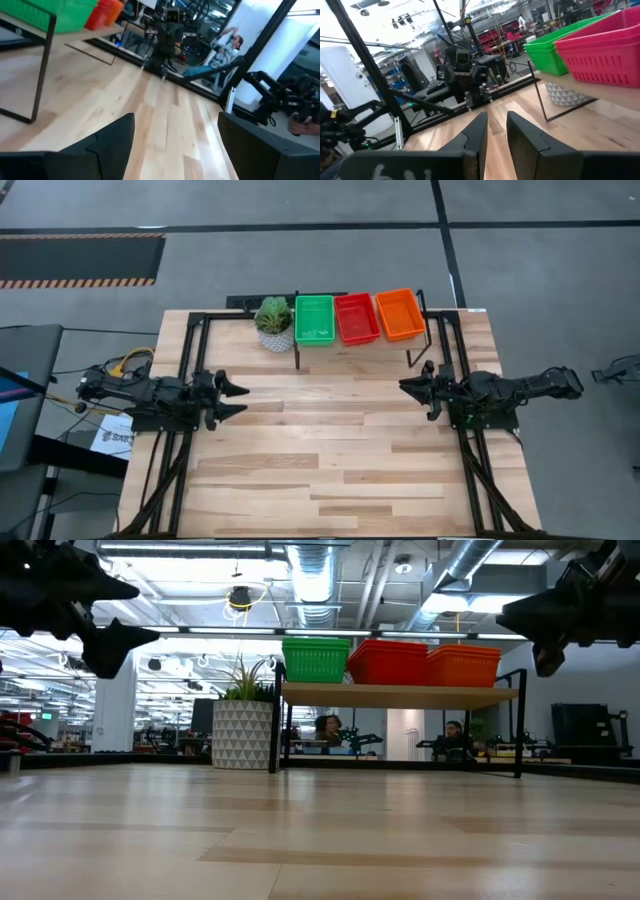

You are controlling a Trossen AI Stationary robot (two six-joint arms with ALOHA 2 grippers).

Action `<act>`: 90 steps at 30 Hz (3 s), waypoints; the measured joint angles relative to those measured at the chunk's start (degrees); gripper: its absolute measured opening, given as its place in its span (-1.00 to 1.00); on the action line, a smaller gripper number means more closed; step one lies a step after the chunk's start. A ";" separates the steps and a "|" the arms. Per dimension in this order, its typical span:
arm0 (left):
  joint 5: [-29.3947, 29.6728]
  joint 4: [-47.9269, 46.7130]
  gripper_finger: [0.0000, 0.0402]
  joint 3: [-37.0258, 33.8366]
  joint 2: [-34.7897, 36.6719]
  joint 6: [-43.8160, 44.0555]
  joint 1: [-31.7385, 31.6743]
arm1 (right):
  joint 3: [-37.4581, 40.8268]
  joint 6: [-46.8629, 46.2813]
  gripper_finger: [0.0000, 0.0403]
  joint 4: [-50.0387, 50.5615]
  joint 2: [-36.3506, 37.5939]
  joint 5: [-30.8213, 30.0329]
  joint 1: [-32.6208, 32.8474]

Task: Stack baskets on shelf by color
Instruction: Return to Home Position

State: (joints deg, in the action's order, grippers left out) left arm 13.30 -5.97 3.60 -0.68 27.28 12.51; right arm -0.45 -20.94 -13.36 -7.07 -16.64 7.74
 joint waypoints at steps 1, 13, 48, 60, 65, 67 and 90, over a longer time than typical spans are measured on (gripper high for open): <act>0.09 0.72 0.36 -0.22 -0.08 -0.66 0.00 | 0.00 -0.03 -0.52 0.24 0.00 0.00 0.06; 3.03 1.54 0.36 -0.44 0.42 -5.91 0.13 | 0.04 -2.99 -0.52 8.15 -0.02 0.00 0.10; 7.93 3.37 0.36 -0.70 0.37 -25.28 0.13 | 0.09 -1.17 -0.52 10.13 -0.04 0.37 0.10; -6.10 8.99 0.36 -3.02 0.45 -31.63 0.11 | 0.09 -1.08 -0.52 10.09 -0.03 0.31 0.10; -17.04 8.51 0.36 -3.02 0.45 -30.54 0.13 | 0.09 -1.08 -0.52 10.05 -0.02 0.31 0.10; -17.42 8.51 0.36 -3.04 0.45 -28.77 0.13 | 0.09 -1.08 -0.52 10.05 -0.03 0.31 0.10; -9.59 8.25 0.36 -3.17 0.40 -27.51 0.09 | 0.09 -1.10 -0.52 9.98 -0.03 0.26 0.10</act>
State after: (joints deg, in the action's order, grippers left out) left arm 3.70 2.28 0.43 -0.27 -0.23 12.60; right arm -0.36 -22.04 -3.38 -7.10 -16.38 7.84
